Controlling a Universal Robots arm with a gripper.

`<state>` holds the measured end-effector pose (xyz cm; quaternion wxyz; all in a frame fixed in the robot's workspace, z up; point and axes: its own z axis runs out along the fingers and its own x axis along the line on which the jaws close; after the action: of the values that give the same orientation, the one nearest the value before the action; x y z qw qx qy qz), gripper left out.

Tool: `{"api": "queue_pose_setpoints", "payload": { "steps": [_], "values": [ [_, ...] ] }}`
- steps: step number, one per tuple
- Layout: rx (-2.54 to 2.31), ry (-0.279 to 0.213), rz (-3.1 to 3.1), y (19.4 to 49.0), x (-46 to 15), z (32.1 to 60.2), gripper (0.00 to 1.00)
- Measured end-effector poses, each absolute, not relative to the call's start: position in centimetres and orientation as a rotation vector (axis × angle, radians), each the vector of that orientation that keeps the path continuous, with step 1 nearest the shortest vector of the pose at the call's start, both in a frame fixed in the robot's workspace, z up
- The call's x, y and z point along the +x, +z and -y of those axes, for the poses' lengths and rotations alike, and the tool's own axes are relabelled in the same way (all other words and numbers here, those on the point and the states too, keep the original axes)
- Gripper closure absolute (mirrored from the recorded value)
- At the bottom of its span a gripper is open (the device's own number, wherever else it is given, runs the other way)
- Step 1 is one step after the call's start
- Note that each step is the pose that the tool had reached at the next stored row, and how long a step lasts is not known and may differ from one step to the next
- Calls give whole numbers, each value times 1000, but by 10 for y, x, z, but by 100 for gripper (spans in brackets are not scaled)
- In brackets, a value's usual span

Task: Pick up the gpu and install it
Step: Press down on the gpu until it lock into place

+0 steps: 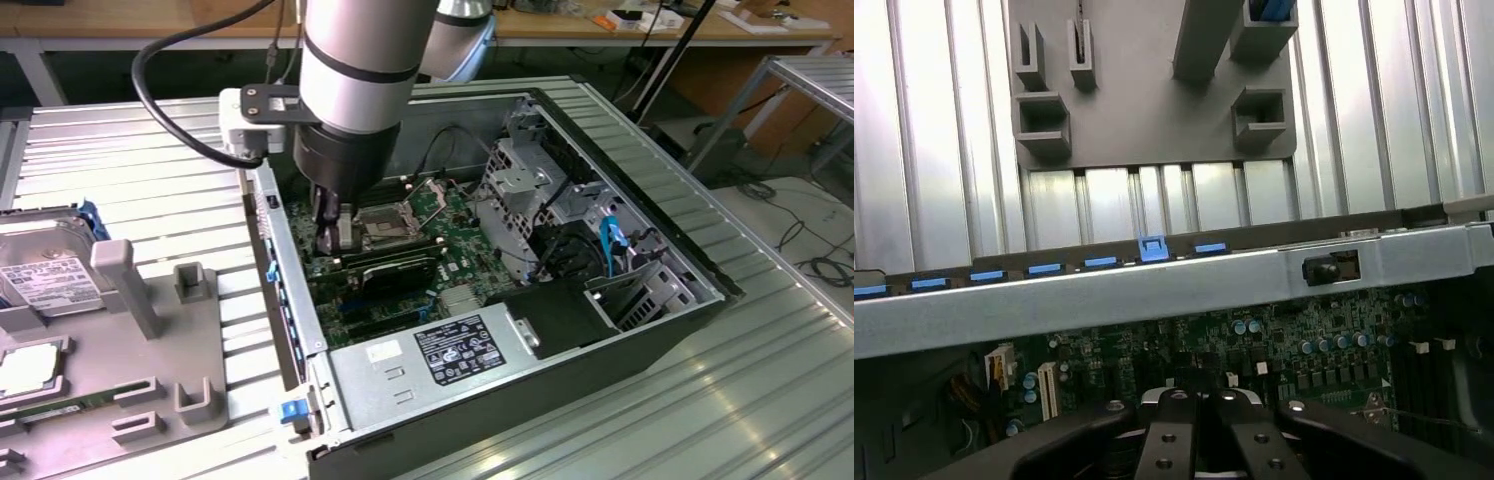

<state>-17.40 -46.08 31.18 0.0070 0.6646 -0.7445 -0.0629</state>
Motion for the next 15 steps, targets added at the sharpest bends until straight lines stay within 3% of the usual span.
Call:
{"api": "queue_pose_setpoints", "payload": {
  "steps": [5, 15],
  "values": [
    [2073, -204, 2323, 310, -176, 461, 89],
    [2028, -291, 2281, 307, -176, 461, 89]
  ]
}}
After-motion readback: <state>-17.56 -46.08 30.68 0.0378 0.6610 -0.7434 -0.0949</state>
